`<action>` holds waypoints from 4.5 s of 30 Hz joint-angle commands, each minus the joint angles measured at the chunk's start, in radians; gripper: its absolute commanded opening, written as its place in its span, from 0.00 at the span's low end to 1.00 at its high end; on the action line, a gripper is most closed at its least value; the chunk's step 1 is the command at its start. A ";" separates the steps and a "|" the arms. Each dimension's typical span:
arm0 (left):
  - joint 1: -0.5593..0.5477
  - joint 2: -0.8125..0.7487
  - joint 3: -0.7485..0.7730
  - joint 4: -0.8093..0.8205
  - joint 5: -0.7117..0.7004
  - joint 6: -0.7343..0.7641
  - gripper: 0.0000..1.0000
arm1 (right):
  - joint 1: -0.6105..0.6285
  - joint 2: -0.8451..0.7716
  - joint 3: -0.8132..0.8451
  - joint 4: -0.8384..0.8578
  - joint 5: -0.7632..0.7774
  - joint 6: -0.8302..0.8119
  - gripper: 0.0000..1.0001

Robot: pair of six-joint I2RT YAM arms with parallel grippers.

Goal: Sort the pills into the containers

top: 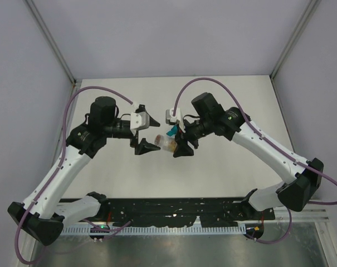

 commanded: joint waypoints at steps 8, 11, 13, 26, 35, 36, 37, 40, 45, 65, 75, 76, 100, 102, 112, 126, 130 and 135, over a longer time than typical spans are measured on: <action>-0.019 0.036 0.010 -0.013 0.062 -0.008 0.66 | -0.004 -0.002 0.054 0.001 -0.037 -0.011 0.06; -0.019 0.044 0.012 -0.010 0.061 -0.025 0.56 | -0.005 -0.007 0.050 0.013 -0.018 -0.002 0.06; -0.019 0.046 0.012 0.007 0.053 -0.068 0.39 | -0.004 -0.010 0.042 0.032 0.015 0.011 0.05; -0.019 0.086 -0.033 0.258 -0.217 -0.675 0.00 | -0.002 -0.067 -0.008 0.257 0.472 0.149 0.06; -0.019 0.147 -0.004 0.199 -0.442 -0.921 0.00 | 0.008 -0.027 0.025 0.320 0.756 0.225 0.05; -0.017 0.150 -0.005 0.203 -0.436 -0.930 0.00 | 0.011 -0.018 0.031 0.320 0.763 0.230 0.05; -0.019 0.155 -0.004 0.214 -0.430 -0.941 0.00 | 0.013 -0.016 0.033 0.322 0.760 0.233 0.06; -0.019 0.173 0.010 0.220 -0.406 -0.944 0.00 | 0.018 -0.004 0.036 0.316 0.735 0.238 0.06; -0.017 0.159 -0.004 0.237 -0.410 -0.890 0.00 | 0.018 -0.013 0.010 0.322 0.698 0.227 0.05; 0.132 0.245 -0.078 0.110 -0.826 -0.594 0.11 | -0.050 -0.271 -0.274 0.460 0.419 0.170 0.06; 0.215 0.470 -0.015 0.051 -0.844 -0.622 0.38 | -0.052 -0.352 -0.378 0.492 0.358 0.115 0.05; 0.218 0.495 -0.010 0.042 -0.847 -0.620 0.39 | -0.053 -0.358 -0.392 0.498 0.352 0.113 0.05; 0.256 0.725 0.050 -0.024 -0.877 -0.648 0.56 | -0.116 -0.378 -0.499 0.553 0.293 0.141 0.05; 0.256 0.716 0.050 -0.019 -0.874 -0.646 0.56 | -0.120 -0.381 -0.504 0.553 0.290 0.143 0.05; 0.256 0.632 0.050 -0.004 -0.776 -0.640 0.61 | -0.159 -0.372 -0.521 0.566 0.282 0.161 0.05; 0.121 0.672 0.140 0.059 -0.528 -0.643 0.72 | -0.251 -0.348 -0.525 0.575 0.324 0.173 0.05; 0.029 0.711 0.186 0.080 -0.577 -0.599 0.76 | -0.274 -0.351 -0.528 0.575 0.318 0.170 0.06; -0.052 0.785 0.266 0.065 -0.682 -0.576 0.77 | -0.298 -0.361 -0.538 0.570 0.292 0.170 0.05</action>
